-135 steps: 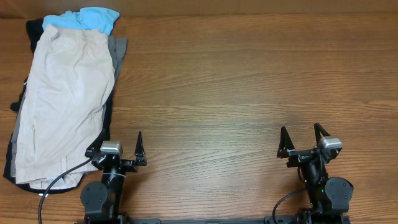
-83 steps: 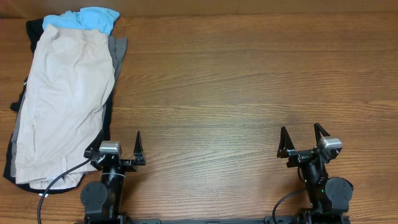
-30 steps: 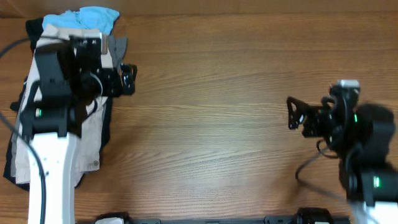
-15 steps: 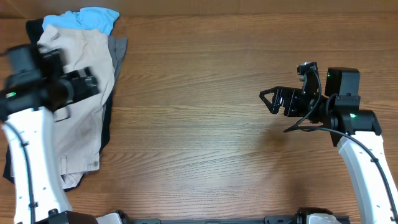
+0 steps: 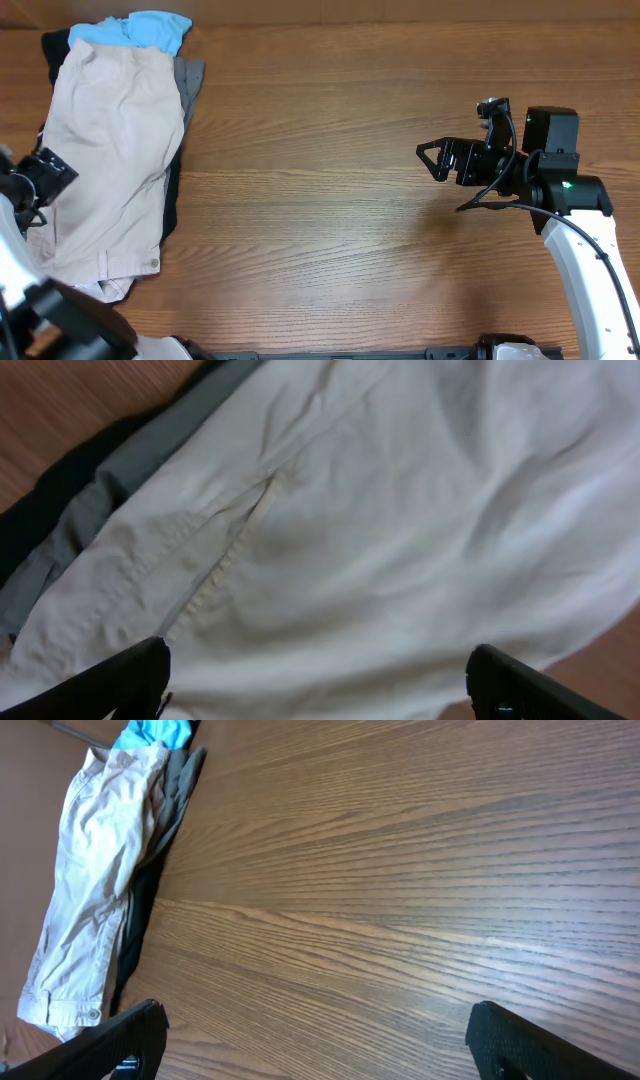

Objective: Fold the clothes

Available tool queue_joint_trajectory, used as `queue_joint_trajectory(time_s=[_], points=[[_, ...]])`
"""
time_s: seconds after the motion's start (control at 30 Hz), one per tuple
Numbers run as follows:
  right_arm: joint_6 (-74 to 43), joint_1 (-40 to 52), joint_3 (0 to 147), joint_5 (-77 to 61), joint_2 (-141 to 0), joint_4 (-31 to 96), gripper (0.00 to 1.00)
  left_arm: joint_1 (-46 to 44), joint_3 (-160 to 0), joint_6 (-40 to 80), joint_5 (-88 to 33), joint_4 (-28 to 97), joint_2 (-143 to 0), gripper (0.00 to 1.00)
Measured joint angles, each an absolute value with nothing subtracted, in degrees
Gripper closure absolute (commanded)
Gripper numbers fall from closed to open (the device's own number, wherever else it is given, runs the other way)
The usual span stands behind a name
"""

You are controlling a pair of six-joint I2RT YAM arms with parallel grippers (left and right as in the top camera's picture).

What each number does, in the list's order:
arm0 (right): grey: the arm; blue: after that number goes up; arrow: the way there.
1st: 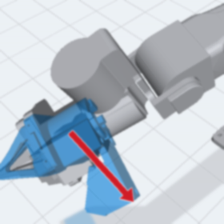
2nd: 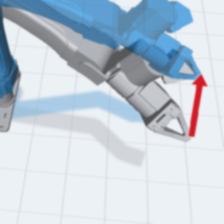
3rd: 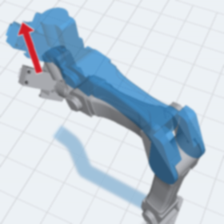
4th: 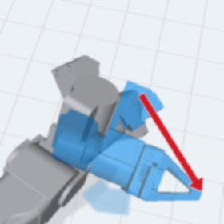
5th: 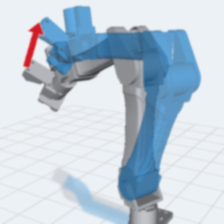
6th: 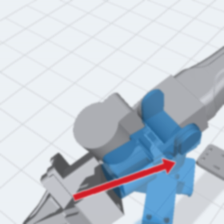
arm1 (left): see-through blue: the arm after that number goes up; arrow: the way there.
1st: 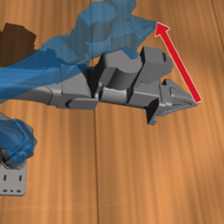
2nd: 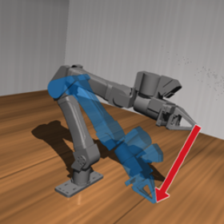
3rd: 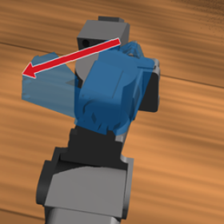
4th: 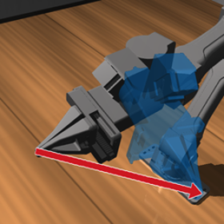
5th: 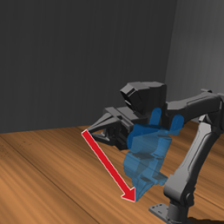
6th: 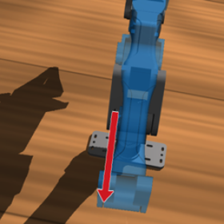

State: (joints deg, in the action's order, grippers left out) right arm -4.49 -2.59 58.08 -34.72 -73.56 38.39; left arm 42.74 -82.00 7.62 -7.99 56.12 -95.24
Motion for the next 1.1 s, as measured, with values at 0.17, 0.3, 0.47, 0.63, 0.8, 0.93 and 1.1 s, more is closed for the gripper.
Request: queue_joint_trajectory(time_s=[0.17, 0.3, 0.47, 0.63, 0.8, 0.93, 1.1], points=[[-4.51, -2.59, 58.08, -34.76, -73.56, 38.54, 0.00, 42.76, -82.02, -2.09, -7.38, 55.59, -105.16, 0.08], [-4.51, -2.59, 58.08, -34.76, -73.56, 38.65, 0.00, 42.76, -82.02, -4.99, -7.05, 51.55, -107.44, 0.09], [-4.51, -2.59, 58.08, -34.89, -73.56, 39.16, 0.00, 42.74, -83.40, -7.53, -5.39, 50.39, -107.44, 0.06], [-4.49, -2.59, 58.08, -35.18, -73.56, 40.36, 0.00, 42.74, -86.41, -8.80, -1.56, 48.88, -107.44, 0.05], [-4.51, -2.59, 58.08, -35.14, -73.56, 41.43, 0.00, 42.76, -86.63, -9.41, 0.30, 44.27, -107.74, 0.05], [-4.49, -2.59, 58.08, -34.39, -73.56, 41.58, 0.00, 42.76, -86.63, -10.35, 0.73, 42.83, -109.62, 0.05], [-4.54, -2.59, 58.08, -33.39, -73.56, 41.65, 0.00, 42.76, -86.63, -11.09, 1.19, 44.07, -112.53, 0.44]])
